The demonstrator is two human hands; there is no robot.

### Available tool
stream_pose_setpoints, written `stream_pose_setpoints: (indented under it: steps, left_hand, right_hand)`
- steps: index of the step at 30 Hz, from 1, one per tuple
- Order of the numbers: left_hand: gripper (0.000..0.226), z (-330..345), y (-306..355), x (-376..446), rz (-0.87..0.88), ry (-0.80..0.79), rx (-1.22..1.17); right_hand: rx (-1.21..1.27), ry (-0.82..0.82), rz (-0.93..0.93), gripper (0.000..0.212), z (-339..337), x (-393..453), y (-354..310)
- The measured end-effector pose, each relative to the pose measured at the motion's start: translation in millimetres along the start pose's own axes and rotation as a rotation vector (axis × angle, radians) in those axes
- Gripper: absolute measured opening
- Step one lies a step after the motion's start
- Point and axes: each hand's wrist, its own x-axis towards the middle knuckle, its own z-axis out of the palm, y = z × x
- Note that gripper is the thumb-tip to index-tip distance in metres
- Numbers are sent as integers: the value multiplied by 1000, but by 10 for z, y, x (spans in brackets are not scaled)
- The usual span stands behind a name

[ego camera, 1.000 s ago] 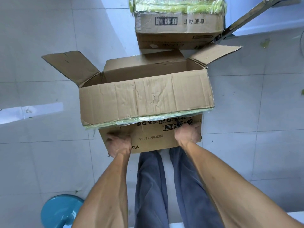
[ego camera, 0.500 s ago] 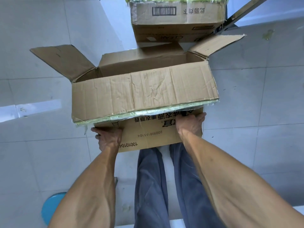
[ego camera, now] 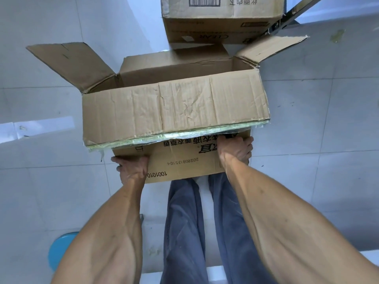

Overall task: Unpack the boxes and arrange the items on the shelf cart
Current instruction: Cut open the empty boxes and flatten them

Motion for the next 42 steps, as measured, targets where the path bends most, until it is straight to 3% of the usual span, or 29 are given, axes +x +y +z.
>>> stream_pose_setpoints:
  steps: [4,9,15,20,29,36,39,42]
  left_hand:
    - [85,10,53,-29,-28,115,-46]
    - [79,40,109,-101,62,129,78]
    - [102,28,234,69,91,250,127]
    - [117,24,333,139,34,227,77]
    - [118,-24,232,230,79,287,37]
    - [109,-285,191,-37,166,348,124]
    - [85,-488,229,-243,178,399,94]
    - [85,-760,277,-437,141,427,112]
  right_hand:
    - [7,34,-42,39,10,-75,-16]
    - [-1,32,-79,42,61,-142,47]
    - [16,33,-94,50,198,-39,51]
    - [29,19,-88,50,276,-26,69]
    - [-10,62,-22,46,220,-144,-60]
    - [-101,107,-43,39,-99,-238,-119]
    - [-151,125,-38,38,-318,-357,-181]
    - [-261,52,4,35,-561,-522,-190]
